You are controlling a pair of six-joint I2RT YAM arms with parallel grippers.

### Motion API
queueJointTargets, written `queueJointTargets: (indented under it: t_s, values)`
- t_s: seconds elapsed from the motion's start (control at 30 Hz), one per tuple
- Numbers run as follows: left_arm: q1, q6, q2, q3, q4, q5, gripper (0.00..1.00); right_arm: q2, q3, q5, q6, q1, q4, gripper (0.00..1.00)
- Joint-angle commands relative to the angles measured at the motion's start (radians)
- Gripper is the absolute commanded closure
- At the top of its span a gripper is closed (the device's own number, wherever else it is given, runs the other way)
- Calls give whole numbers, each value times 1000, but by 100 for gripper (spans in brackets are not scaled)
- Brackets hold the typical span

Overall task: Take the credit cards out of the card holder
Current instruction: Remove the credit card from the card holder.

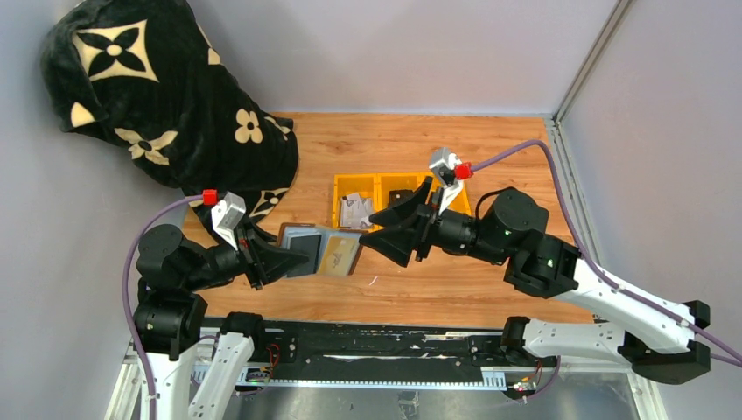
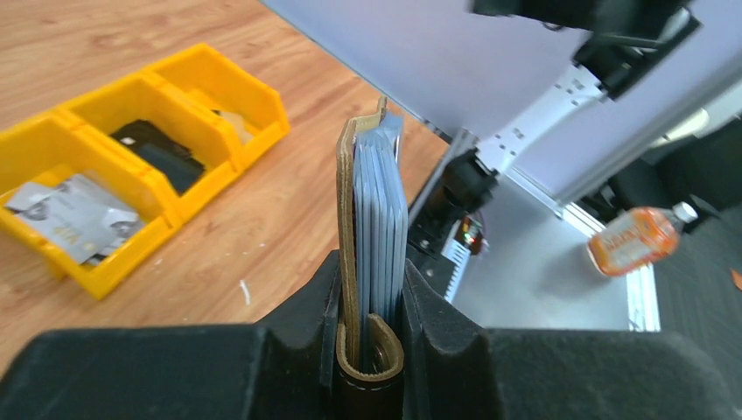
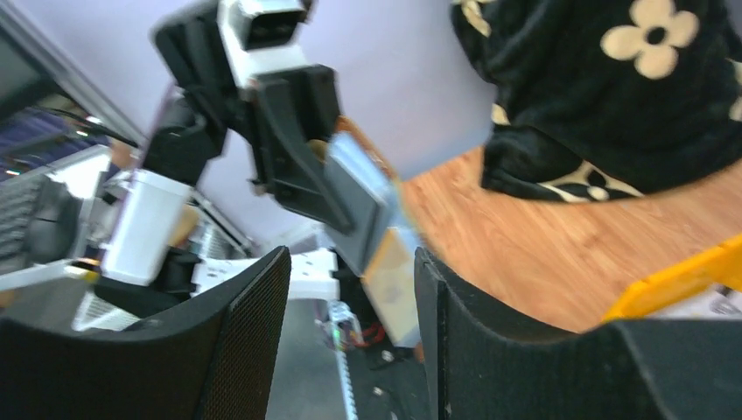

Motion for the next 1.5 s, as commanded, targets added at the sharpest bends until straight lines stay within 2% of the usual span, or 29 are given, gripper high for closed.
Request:
queueJointTargets:
  t_s: [0.0, 0.13, 0.27, 0.63, 0.9, 1.17, 1.4, 1.47]
  values:
    - [-2, 1, -16, 2, 30, -164, 92, 32, -63, -64, 159, -4, 187, 43]
    - [-1, -47, -18, -1, 74, -161, 92, 128, -65, -220, 243, -1, 270, 43]
    - [-1, -65, -12, 5, 83, -137, 92, 202, -74, -271, 286, 1, 336, 43]
    - [-1, -215, -4, -1, 201, 38, 91, 243, -92, -233, 272, -1, 312, 46]
    - [-2, -351, -12, -18, 290, 130, 84, 242, -95, -210, 267, -1, 324, 53]
    - [-2, -418, -41, -44, 340, 156, 79, 298, -73, -249, 346, -2, 437, 77]
    - [-2, -429, -45, -53, 341, 160, 75, 300, -90, -230, 378, -1, 463, 98]
    - [-2, -436, -45, -55, 348, 161, 75, 297, -104, -231, 387, -1, 476, 100]
